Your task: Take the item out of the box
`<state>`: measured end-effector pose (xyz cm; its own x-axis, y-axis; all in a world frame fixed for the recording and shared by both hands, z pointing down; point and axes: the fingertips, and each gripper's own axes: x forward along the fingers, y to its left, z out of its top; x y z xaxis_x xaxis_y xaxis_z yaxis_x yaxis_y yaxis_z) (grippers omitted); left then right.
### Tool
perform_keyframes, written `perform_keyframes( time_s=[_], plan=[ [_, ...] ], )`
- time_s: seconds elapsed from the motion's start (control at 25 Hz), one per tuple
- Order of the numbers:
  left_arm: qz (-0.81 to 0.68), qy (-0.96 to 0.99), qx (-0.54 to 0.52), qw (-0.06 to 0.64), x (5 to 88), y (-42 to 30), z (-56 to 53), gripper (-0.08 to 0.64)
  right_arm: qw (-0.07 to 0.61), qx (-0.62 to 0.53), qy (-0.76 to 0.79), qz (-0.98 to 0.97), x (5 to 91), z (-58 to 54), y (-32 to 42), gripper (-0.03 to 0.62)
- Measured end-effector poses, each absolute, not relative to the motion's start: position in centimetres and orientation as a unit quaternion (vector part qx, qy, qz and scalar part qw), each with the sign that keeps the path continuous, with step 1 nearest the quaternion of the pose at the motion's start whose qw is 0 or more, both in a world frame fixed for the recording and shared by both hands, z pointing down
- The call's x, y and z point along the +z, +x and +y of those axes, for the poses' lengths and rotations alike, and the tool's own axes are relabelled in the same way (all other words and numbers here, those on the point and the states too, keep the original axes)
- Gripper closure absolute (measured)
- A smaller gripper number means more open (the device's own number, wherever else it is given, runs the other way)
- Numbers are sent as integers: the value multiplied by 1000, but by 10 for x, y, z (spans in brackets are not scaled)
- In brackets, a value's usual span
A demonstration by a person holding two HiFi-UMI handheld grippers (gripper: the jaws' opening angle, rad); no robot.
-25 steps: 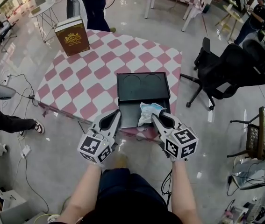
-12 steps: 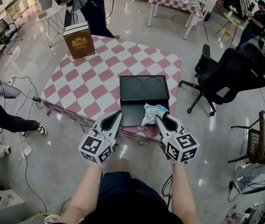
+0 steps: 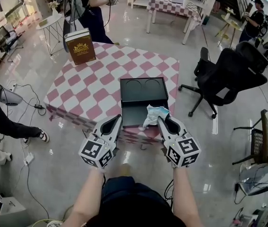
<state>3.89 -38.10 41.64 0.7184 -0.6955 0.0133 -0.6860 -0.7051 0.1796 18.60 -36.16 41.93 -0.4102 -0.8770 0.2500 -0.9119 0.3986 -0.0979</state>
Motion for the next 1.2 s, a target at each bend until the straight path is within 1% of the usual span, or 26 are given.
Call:
perform_keyframes(
  time_s=[1.2],
  plan=[
    [-375, 923, -47, 69, 388, 30, -308, 551, 35, 29, 567, -822, 374, -279, 183, 540]
  ],
)
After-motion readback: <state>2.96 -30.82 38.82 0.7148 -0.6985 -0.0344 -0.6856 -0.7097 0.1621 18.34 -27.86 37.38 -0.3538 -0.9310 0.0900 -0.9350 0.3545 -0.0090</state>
